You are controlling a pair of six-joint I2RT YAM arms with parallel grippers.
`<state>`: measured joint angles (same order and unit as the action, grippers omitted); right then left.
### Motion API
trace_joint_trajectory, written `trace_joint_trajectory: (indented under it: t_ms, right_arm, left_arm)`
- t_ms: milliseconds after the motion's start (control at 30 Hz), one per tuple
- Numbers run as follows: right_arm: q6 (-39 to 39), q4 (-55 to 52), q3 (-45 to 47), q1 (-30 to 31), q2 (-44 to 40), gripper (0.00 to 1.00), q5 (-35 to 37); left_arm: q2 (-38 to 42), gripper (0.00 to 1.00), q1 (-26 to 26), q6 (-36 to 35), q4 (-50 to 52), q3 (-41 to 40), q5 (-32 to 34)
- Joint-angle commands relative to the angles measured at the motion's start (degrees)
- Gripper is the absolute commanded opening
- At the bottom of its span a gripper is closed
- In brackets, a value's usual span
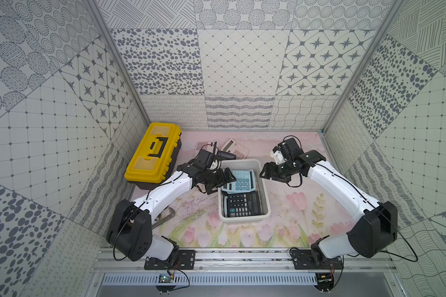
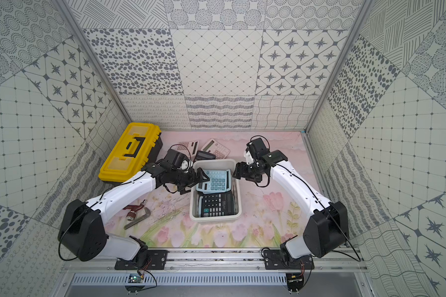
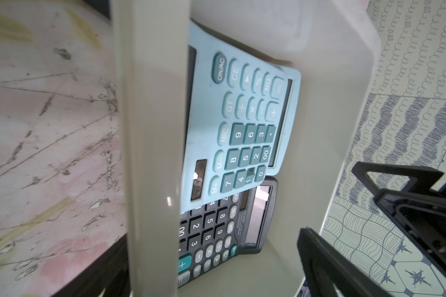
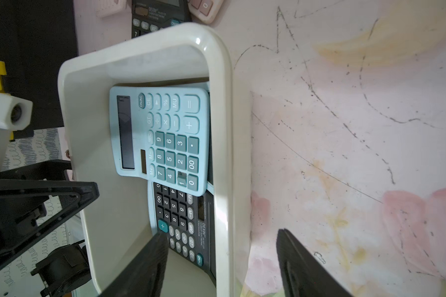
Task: Put the calculator in the storage box
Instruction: Move the storage box to the center of the board, then pick up the calculator from the center of the board.
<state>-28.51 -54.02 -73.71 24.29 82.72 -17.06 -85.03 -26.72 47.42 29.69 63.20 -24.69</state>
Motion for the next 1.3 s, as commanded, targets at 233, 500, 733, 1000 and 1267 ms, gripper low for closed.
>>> trace_joint_trajectory:
  t_ms: [233, 500, 733, 1000, 1267]
  right_arm:
    - [0.9, 2.0, 4.5, -8.2, -7.5, 0.73, -2.8]
    - [1.3, 2.2, 4.1, -10.1, -9.4, 0.73, -4.0]
    - [1.1, 6.0, 2.5, -10.2, -8.6, 0.73, -5.6]
    - [-1.1, 11.9, -2.6, -10.2, -0.8, 0.73, -11.4]
    - [-1.3, 12.7, -4.1, -10.2, 1.7, 0.73, -12.1]
  left_arm:
    - [-8.3, 0.99, -7.0, 2.2, -7.5, 9.1, -0.9]
    - [-2.3, 1.00, -2.6, -2.7, -0.3, 7.9, 3.5]
    - [2.7, 1.00, 8.6, -5.6, 1.3, 5.3, 3.1]
    - [-8.5, 1.00, 17.4, -8.1, 0.3, 12.3, 3.2]
    - [-22.6, 0.95, 20.8, -11.2, -0.7, 23.8, 3.3]
